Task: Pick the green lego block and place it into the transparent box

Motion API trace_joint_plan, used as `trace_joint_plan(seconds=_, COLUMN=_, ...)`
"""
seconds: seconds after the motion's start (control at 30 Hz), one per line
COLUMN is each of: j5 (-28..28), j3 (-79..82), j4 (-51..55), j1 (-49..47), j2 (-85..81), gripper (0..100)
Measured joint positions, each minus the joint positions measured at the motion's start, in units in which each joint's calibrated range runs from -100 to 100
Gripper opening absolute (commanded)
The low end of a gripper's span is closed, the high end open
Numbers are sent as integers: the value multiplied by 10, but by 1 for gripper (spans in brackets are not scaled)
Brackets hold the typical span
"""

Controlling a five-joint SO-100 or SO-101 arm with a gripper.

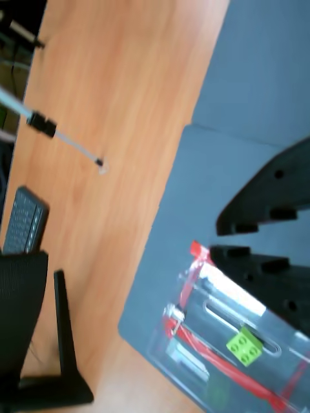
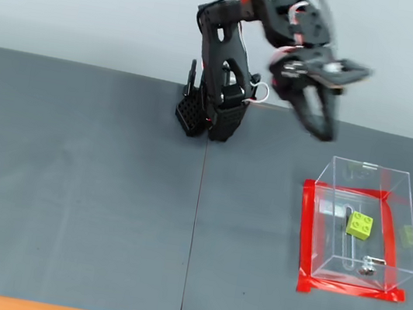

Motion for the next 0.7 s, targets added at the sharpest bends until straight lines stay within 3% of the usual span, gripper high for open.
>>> trace_joint_plan(seconds=0.3, j5=-1, j3=205, j4=0, j1=160, j2=-206, gripper=2)
trace_joint_plan(seconds=0.7, j5=0, j3=424, j4=0, j1=199, j2=-413, gripper=2)
